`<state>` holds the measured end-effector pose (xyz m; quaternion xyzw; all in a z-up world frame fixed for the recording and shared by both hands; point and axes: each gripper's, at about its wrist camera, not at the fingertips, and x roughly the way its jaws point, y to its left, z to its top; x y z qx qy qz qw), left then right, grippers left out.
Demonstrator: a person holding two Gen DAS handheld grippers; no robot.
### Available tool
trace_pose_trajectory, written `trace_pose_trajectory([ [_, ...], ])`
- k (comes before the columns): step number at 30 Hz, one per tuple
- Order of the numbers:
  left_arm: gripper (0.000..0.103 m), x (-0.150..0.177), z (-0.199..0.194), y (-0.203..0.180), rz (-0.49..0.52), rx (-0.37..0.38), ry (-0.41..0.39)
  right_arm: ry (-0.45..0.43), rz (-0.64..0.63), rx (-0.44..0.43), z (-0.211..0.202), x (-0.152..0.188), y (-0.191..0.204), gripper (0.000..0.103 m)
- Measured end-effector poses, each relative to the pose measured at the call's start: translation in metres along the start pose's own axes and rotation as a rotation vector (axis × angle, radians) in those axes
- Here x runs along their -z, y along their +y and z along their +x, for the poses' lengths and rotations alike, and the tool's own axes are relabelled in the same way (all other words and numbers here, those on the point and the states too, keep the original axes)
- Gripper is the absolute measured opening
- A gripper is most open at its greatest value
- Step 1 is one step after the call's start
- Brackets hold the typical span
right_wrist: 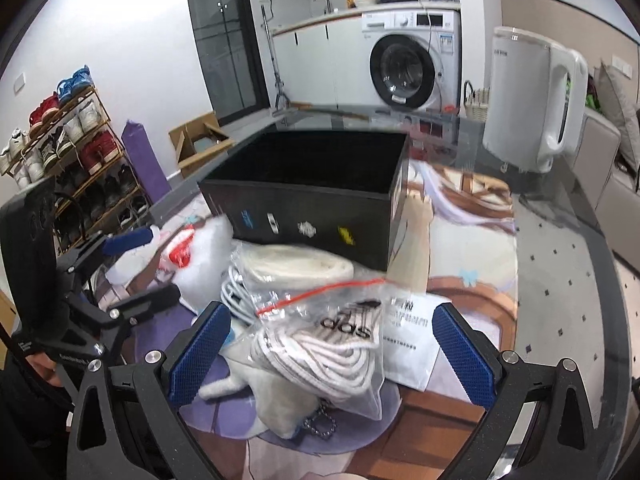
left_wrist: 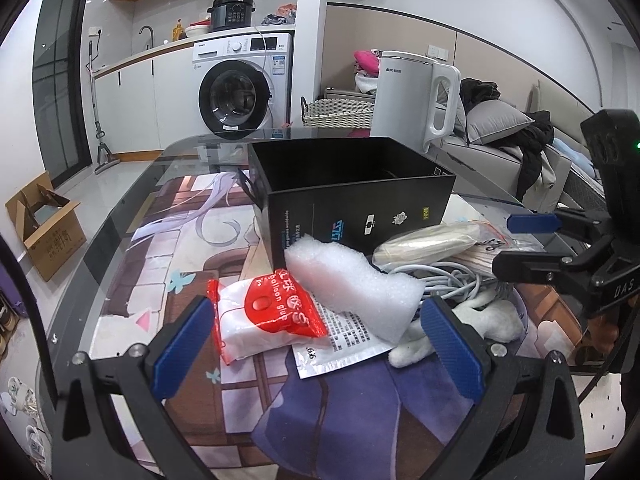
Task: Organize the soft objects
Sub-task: 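Grasp the clear adidas rope bag with the right gripper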
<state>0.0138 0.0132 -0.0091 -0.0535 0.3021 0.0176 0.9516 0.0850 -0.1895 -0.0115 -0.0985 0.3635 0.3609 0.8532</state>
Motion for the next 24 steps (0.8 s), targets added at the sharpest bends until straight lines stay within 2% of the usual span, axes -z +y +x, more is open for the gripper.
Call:
trace_pose_trajectory([
  [6,0.103,0.0012,0.0008,-0.0027,0.013,0.003,0.003,0.02,0.015,-0.005,0.0016,0.0,-0.0003,0.102],
  [8,0.103,0.0012,0.0008,-0.0032,0.014,0.004,0.004,0.039,0.024,-0.025,0.0038,0.0008,-0.0012,0.095],
  [10,0.103,0.0013,0.0008,-0.0034,0.014,0.004,0.003,0.064,0.028,-0.056,0.0062,0.0029,-0.0022,0.08],
  [13,0.103,0.0016,0.0007,-0.0039,0.013,0.003,0.004,0.074,0.03,-0.065,0.0063,0.0069,-0.0023,0.073],
  [20,0.103,0.002,0.0,-0.0052,0.015,0.005,0.005,0.071,0.021,-0.048,0.002,0.0083,-0.0003,0.074],
  [22,0.103,0.0021,0.0,-0.0053,0.015,0.005,0.006,0.067,0.016,-0.031,0.0028,0.0073,0.0007,0.083],
  [24,0.103,0.0018,-0.0009,-0.0064,0.017,0.006,0.006,0.065,0.008,-0.024,0.0055,0.0069,0.0013,0.086],
])
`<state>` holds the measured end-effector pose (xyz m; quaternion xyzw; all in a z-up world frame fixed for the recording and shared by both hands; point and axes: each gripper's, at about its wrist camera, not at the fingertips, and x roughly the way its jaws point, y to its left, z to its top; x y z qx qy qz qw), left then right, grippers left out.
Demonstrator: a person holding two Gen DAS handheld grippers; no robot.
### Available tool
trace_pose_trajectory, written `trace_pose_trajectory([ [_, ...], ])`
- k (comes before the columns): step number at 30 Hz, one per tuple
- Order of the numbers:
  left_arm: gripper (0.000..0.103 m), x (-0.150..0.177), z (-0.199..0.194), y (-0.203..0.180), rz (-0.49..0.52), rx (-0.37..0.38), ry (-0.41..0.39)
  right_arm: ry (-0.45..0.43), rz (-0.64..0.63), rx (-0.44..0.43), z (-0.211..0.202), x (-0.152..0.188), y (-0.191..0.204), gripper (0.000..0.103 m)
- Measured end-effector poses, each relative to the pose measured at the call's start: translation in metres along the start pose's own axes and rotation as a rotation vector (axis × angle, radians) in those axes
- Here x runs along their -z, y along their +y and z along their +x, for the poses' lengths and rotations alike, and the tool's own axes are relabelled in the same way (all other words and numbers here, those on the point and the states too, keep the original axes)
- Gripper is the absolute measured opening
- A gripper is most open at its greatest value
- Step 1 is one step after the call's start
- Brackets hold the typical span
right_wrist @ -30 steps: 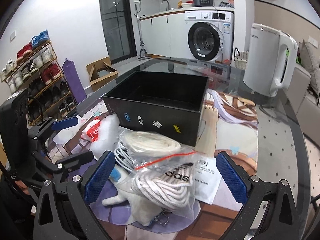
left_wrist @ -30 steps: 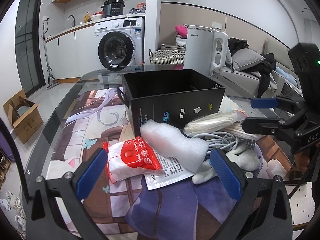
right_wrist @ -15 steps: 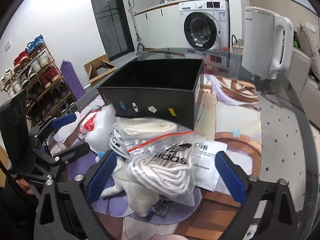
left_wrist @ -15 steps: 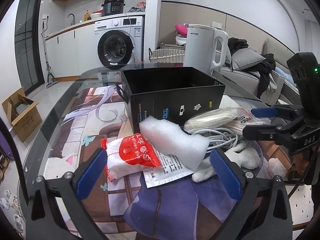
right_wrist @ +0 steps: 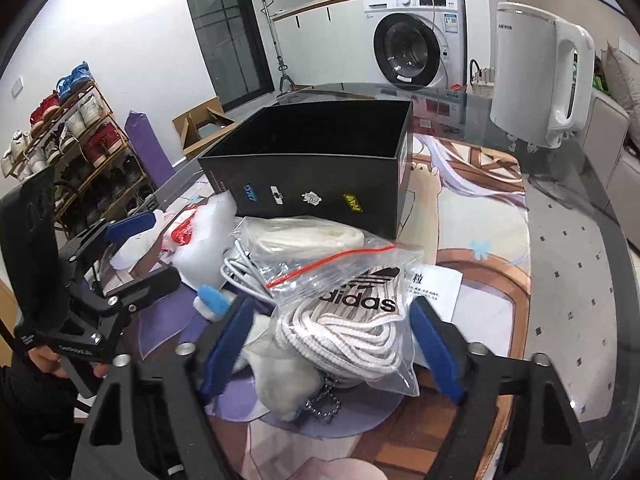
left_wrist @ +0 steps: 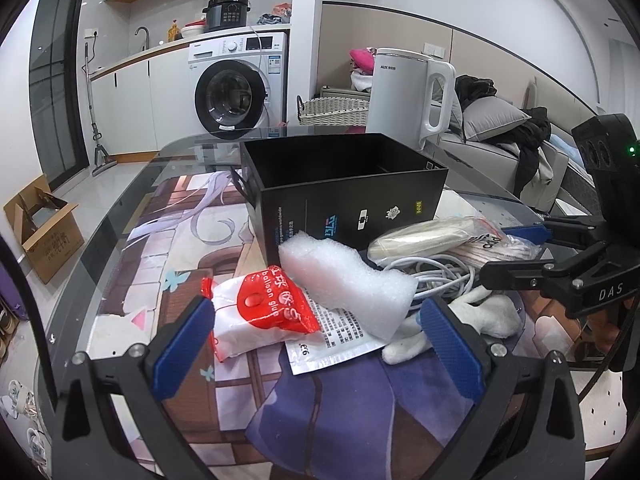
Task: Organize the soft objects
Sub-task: 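Grasp the clear adidas rope bag with the right gripper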
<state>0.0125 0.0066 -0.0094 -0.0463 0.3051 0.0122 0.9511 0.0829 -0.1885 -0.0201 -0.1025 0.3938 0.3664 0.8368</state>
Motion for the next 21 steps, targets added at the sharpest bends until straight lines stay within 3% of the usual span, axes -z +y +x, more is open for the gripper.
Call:
trace_pose_trajectory([
  [2,0.103,0.0,-0.001,-0.001,0.004,0.0,0.0,0.0,-0.008,-0.001,0.003,0.001,0.001,0.085],
  [10,0.103,0.0,-0.002,-0.001,0.006,-0.003,0.0,-0.017,0.003,-0.021,-0.001,0.004,-0.005,0.055],
  [21,0.103,0.0,0.0,0.002,0.0,-0.005,-0.002,-0.066,0.046,-0.019,-0.031,0.025,-0.026,0.049],
])
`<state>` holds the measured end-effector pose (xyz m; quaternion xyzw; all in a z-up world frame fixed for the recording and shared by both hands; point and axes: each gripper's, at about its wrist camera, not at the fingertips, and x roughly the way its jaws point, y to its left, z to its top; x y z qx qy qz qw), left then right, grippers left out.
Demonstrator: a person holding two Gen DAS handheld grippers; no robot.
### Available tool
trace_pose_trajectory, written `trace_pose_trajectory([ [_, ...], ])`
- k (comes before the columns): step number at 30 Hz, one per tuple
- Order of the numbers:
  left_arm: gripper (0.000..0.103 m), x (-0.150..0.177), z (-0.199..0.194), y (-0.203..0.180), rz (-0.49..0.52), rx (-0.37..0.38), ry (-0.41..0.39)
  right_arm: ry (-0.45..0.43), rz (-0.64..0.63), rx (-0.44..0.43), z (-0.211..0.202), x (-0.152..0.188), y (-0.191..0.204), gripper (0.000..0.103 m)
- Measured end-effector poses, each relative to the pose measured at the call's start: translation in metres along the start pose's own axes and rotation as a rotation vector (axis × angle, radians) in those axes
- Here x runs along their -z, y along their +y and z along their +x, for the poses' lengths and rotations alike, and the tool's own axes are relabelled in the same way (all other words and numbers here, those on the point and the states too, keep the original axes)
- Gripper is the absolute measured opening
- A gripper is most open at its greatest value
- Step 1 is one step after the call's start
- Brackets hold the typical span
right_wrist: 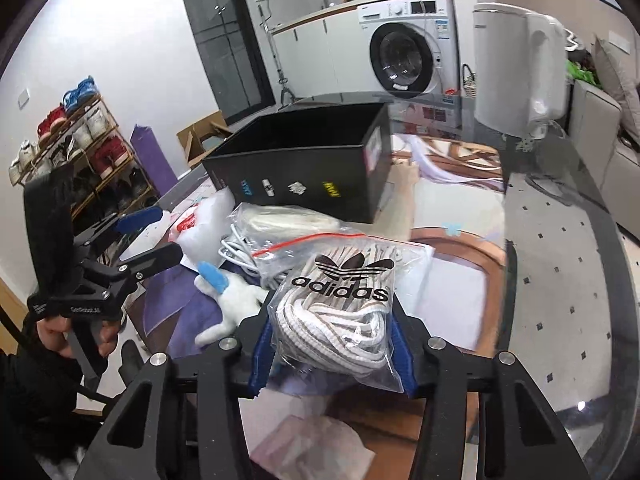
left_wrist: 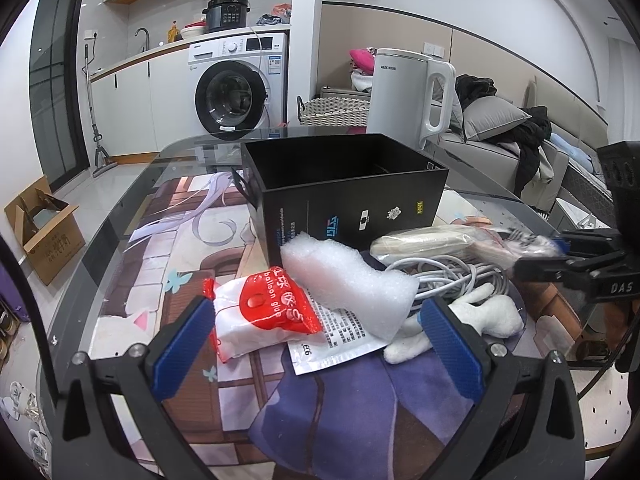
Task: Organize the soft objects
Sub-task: 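Grasp the clear adidas rope bag with the right gripper, then grasp the red-and-white packet with the left gripper while the right gripper holds the adidas bag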
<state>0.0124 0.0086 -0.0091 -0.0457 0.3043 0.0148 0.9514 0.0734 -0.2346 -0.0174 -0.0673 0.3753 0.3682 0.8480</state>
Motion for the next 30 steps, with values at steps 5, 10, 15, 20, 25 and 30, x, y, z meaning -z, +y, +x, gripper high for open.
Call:
trace_pose_trajectory([
  [5,0.103,-0.001,-0.002,0.005,-0.026,-0.014,-0.012,-0.052,0.025,0.045,-0.013,0.0,-0.013,0.049],
  [10,0.103,-0.001,-0.003,0.015,-0.043,-0.027,-0.019,-0.097,0.015,0.087,-0.022,-0.003,-0.016,0.049],
  [15,0.103,-0.003,-0.012,0.028,-0.088,-0.003,-0.055,-0.119,0.024,0.108,-0.027,-0.003,-0.021,0.049],
  [20,0.103,-0.002,-0.013,0.037,-0.11,-0.026,-0.062,-0.148,0.014,0.095,-0.033,-0.004,-0.016,0.049],
  [25,0.103,0.0,-0.002,0.041,-0.12,-0.076,-0.009,-0.168,0.001,0.075,-0.035,-0.005,-0.007,0.049],
  [30,0.103,0.003,0.013,0.039,-0.098,-0.134,0.045,-0.157,-0.019,0.056,-0.028,-0.005,0.004,0.049],
])
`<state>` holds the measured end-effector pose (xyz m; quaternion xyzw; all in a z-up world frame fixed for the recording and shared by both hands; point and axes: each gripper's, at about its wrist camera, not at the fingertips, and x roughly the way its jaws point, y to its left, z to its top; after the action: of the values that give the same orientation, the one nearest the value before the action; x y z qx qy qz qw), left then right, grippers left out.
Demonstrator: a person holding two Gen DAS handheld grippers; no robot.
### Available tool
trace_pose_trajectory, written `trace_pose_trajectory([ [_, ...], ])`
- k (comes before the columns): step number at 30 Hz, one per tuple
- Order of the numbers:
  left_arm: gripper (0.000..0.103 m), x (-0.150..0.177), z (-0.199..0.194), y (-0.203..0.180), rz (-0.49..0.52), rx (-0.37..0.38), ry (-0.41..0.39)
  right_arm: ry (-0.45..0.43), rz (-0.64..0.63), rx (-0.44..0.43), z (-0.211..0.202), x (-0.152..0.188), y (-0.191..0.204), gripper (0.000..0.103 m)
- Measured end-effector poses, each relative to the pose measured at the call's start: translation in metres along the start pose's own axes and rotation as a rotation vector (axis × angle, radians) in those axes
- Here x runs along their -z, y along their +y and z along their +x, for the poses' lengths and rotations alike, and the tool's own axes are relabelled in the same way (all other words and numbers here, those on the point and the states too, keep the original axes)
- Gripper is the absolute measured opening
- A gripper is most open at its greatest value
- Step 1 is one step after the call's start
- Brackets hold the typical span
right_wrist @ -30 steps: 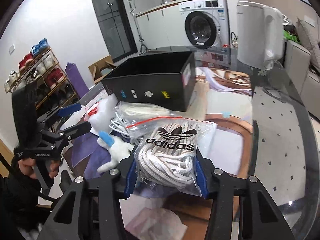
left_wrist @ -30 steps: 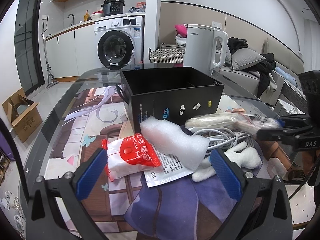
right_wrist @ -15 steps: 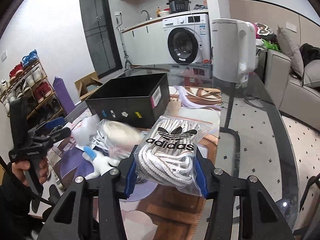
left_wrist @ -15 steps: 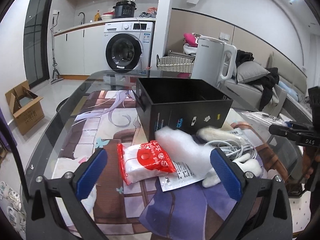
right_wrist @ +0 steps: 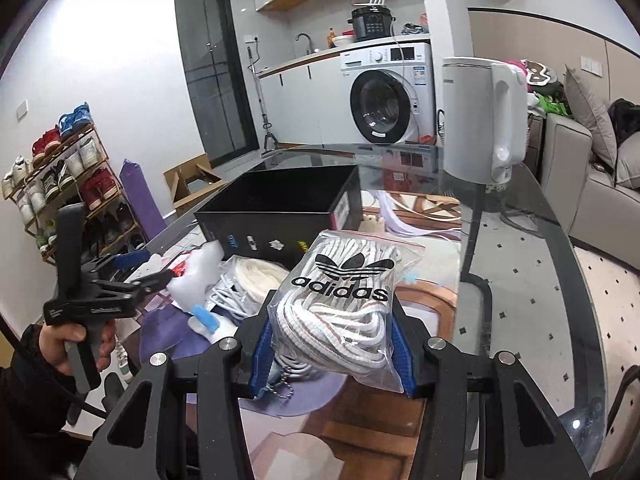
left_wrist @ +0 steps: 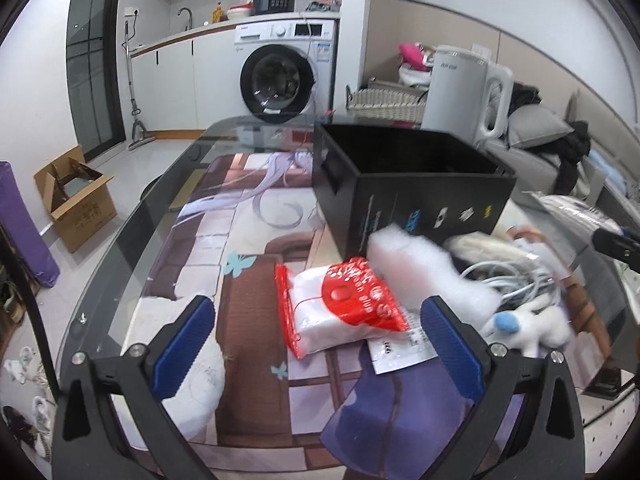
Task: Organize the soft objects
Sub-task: 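Grasp the red-and-white packet with the left gripper while the right gripper holds the adidas bag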
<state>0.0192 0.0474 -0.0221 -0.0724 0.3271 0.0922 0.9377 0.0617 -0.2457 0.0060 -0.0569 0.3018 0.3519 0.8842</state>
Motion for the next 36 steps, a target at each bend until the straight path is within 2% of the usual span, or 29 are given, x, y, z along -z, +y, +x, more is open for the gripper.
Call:
trace_pose_trajectory([
  [5,0.101,-0.002,0.006,-0.002,0.011,-0.008,0.017,0.018,-0.02,-0.022,0.009,0.002,0.011,0.049],
  [7,0.096,-0.003,0.008,-0.003,0.009,0.002,0.015,0.025,-0.029,-0.032,0.012,0.002,0.016,0.049],
  [10,0.084,-0.003,0.01,-0.004,0.016,0.017,0.029,0.029,-0.039,-0.043,0.015,0.001,0.021,0.049],
  [12,0.065,-0.002,0.011,-0.005,0.016,0.044,0.043,0.028,-0.047,-0.048,0.017,0.0,0.025,0.049],
  [16,0.057,-0.001,0.01,-0.009,0.03,0.054,0.049,0.03,-0.058,-0.056,0.019,-0.001,0.03,0.049],
  [18,0.049,-0.001,0.008,-0.008,0.026,0.052,0.04,0.031,-0.061,-0.059,0.02,-0.002,0.03,0.05],
  [28,0.048,0.0,0.002,-0.005,0.026,0.062,0.027,0.025,-0.065,-0.059,0.018,-0.002,0.031,0.05],
  [36,0.046,-0.007,-0.014,0.004,-0.002,0.067,-0.035,0.01,-0.064,-0.061,0.014,-0.002,0.03,0.05],
])
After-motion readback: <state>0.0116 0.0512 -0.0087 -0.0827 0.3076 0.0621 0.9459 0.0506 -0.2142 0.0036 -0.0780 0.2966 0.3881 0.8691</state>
